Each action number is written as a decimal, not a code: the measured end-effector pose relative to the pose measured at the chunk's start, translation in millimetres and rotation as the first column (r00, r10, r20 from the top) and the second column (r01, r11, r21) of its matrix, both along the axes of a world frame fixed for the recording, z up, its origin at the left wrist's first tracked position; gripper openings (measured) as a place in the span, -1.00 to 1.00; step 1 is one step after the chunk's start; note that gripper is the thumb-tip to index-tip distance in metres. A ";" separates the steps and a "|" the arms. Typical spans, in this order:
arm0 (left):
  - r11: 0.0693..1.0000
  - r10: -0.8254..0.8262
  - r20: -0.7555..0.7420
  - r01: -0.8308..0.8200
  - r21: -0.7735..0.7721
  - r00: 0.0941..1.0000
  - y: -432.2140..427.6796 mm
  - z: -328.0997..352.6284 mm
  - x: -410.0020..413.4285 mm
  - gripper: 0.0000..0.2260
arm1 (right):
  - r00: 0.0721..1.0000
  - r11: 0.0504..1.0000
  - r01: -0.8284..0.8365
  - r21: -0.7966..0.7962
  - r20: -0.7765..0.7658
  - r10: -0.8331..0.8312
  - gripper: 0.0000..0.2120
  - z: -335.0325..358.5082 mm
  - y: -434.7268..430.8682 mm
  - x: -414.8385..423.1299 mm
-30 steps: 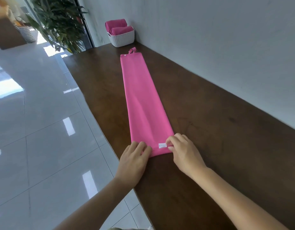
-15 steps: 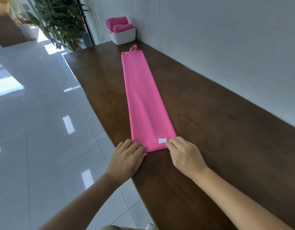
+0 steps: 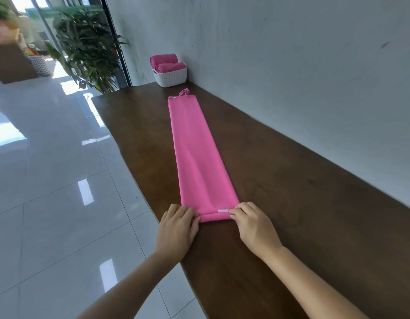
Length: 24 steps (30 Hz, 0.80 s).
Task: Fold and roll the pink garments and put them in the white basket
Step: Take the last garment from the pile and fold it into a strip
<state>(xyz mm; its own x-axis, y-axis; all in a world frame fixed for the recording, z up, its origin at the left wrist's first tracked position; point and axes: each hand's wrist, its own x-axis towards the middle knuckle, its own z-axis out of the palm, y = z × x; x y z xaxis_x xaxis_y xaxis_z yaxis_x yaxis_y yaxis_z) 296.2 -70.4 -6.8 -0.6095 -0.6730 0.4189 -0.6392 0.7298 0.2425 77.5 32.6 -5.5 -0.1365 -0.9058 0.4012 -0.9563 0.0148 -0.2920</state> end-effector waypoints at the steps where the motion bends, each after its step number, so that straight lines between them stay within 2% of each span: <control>1: 0.997 0.043 -0.019 -0.041 0.070 0.999 0.5 1.6 -1.9 -0.78 | 0.999 1.000 0.019 0.009 0.031 -0.019 -0.87 0.4 -1.9 0.3; 5: 0.909 0.232 -0.053 -0.197 0.367 0.971 -1.0 11.4 -7.1 -0.80 | 0.968 0.993 0.102 0.065 0.224 -0.115 -0.93 3.3 -9.1 4.6; 8: 0.880 0.296 -0.058 -0.249 0.404 0.953 -5.8 15.4 -9.6 -0.77 | 0.930 0.978 0.174 0.114 0.307 -0.201 -0.93 4.3 -18.4 6.3; 10: 0.903 0.303 -0.055 -0.268 0.336 0.951 -7.8 16.8 -10.5 -0.77 | 0.923 0.970 0.211 0.119 0.303 -0.238 -0.92 3.9 -24.6 6.0; 11: 0.936 0.274 -0.058 -0.252 0.246 0.960 -8.9 16.0 -11.5 -0.78 | 0.922 0.966 0.231 0.112 0.293 -0.254 -0.91 4.6 -27.1 5.8; 14: 0.998 0.045 -0.027 -0.045 -0.033 0.999 -12.3 8.0 -16.4 -0.85 | 0.948 0.967 0.250 0.046 0.193 -0.254 -0.84 7.2 -32.0 4.9; 17: 0.996 -0.082 -0.025 0.081 -0.041 0.996 -7.6 3.7 -16.2 -0.94 | 0.977 0.979 0.203 -0.002 0.068 -0.202 -0.82 6.3 -31.9 7.1; 20: 0.990 -0.129 -0.059 0.125 -0.061 0.990 -4.5 -2.6 -8.2 -0.98 | 0.974 0.975 0.211 -0.066 0.101 -0.204 -0.87 2.7 -25.8 8.8; 22: 0.990 -0.134 -0.062 0.131 -0.050 0.989 -4.7 -5.0 -5.6 -0.83 | 0.981 0.978 0.179 -0.109 0.094 -0.170 -0.92 0.2 -18.6 7.1; 24: 0.988 -0.145 -0.037 0.143 -0.062 0.989 -6.5 -8.3 -4.5 -0.77 | 0.994 0.988 0.108 -0.110 0.014 -0.107 -0.92 -3.3 -12.6 4.0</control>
<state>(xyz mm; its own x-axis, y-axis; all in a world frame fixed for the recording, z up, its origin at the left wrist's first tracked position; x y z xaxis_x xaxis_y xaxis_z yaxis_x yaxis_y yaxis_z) 291.6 -77.0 -15.2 -0.6796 -0.5527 0.4824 -0.5167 0.8274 0.2200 81.4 20.0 -8.8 -0.2347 -0.8357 0.4966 -0.9484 0.0849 -0.3054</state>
